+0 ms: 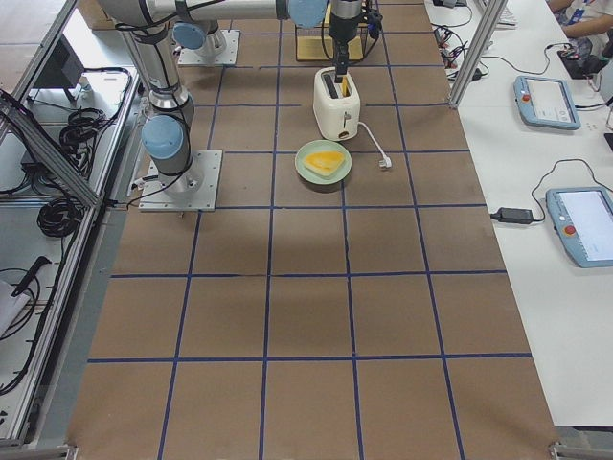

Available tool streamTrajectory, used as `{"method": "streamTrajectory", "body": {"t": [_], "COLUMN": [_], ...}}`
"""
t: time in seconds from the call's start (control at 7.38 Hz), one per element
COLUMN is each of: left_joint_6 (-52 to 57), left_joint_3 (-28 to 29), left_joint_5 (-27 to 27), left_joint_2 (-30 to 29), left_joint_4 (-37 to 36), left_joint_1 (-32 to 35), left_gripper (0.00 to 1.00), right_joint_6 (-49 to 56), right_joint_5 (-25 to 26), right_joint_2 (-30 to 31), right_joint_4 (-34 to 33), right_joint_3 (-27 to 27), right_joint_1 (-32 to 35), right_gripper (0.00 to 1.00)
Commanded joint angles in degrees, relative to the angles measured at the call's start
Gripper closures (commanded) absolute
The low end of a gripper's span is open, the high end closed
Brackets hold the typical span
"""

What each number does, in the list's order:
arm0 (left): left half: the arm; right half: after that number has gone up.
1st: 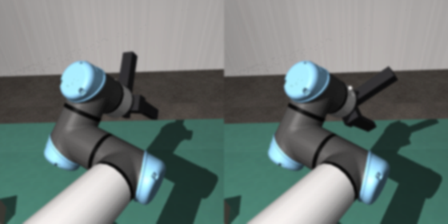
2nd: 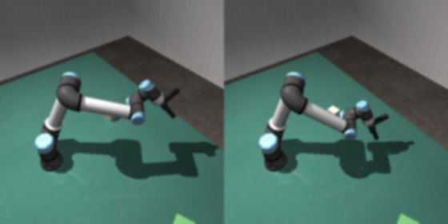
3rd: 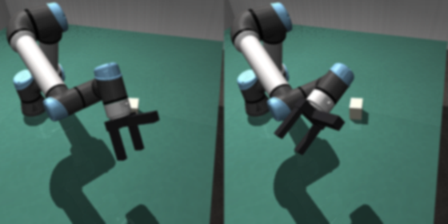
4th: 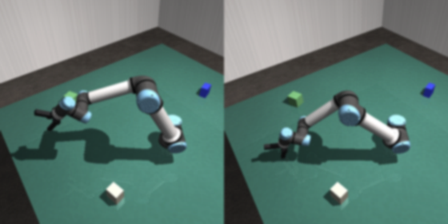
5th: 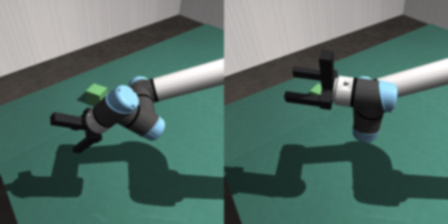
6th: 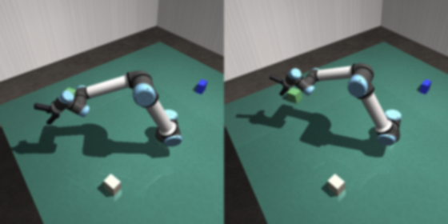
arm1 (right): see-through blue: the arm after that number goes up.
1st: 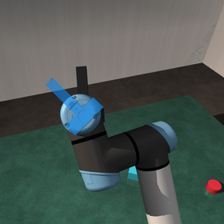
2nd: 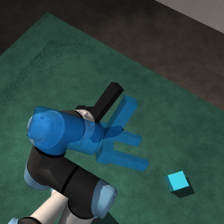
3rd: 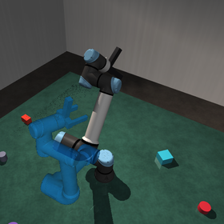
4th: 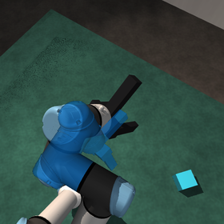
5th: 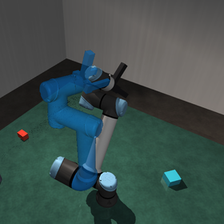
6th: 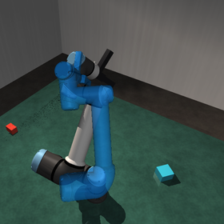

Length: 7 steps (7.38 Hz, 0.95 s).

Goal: Press toaster with right arm
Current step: 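Close the right gripper and raise it above the toaster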

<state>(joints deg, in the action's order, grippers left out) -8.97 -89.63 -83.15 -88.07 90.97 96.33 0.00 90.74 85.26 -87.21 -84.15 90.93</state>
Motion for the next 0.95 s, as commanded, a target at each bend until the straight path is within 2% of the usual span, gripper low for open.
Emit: {"method": "streamTrajectory", "body": {"t": [0.0,0.41,0.54,0.81], "left_joint_6": [0.00,0.00,0.00,0.00], "left_joint_3": [0.07,-0.02,-0.02,-0.02], "left_joint_5": [0.00,0.00,0.00,0.00], "left_joint_2": [0.00,0.00,0.00,0.00], "left_joint_4": [0.00,0.00,0.00,0.00], "left_joint_1": [0.00,0.00,0.00,0.00], "left_gripper": [0.00,0.00,0.00,0.00], "right_joint_6": [0.00,0.00,1.04,1.84], "right_joint_5": [-0.03,0.05,-0.29,-0.21], "right_joint_2": [-0.09,0.17,0.61,0.53], "right_joint_4": [-0.06,0.99,-0.05,-0.14], "right_joint_3": [-0.05,-0.05,-0.40,-1.19], "right_joint_1": [-0.05,-0.49,-0.67,-1.02], "right_gripper": [0.00,0.00,0.10,0.15]}}
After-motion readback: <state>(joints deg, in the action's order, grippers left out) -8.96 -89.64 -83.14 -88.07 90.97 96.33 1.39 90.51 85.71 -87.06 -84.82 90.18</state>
